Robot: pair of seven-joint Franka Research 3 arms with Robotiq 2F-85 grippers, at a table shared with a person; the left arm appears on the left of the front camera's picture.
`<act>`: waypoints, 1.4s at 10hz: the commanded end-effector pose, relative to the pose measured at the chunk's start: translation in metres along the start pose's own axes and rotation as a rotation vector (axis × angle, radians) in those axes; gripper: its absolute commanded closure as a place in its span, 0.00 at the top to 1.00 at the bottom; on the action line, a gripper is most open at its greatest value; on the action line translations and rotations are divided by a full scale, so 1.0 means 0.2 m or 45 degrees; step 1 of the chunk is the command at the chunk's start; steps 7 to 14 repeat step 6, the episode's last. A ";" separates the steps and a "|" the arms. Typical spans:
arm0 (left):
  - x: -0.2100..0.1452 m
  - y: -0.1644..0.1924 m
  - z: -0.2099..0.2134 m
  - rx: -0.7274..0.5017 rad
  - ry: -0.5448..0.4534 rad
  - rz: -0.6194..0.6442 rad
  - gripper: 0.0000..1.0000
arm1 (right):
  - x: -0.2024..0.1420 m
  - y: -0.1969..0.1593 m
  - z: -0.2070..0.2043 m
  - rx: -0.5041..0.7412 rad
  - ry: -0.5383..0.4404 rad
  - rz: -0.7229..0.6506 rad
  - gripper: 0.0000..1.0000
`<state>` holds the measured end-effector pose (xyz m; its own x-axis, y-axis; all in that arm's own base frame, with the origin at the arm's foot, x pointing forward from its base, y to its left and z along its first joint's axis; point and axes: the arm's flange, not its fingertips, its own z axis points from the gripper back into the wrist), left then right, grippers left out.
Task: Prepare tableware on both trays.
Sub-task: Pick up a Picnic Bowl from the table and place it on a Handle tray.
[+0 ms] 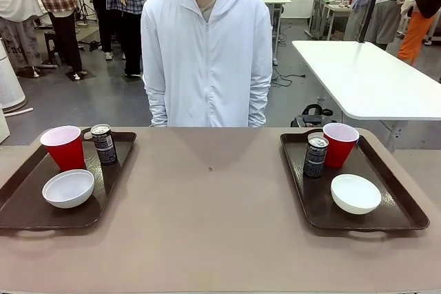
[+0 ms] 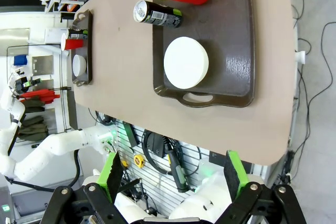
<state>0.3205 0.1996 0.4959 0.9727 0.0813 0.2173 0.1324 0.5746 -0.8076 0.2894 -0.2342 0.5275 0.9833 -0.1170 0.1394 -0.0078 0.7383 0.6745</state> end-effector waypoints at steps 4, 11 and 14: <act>0.01 -0.02 0.03 -0.014 0.029 0.055 1.00 | -0.01 0.00 0.00 0.019 -0.005 0.023 1.00; 0.01 -0.02 0.03 -0.014 0.029 0.055 1.00 | -0.01 0.00 0.00 0.019 -0.005 0.023 1.00; 0.01 -0.02 0.03 -0.014 0.029 0.055 1.00 | -0.01 0.00 0.00 0.019 -0.005 0.023 1.00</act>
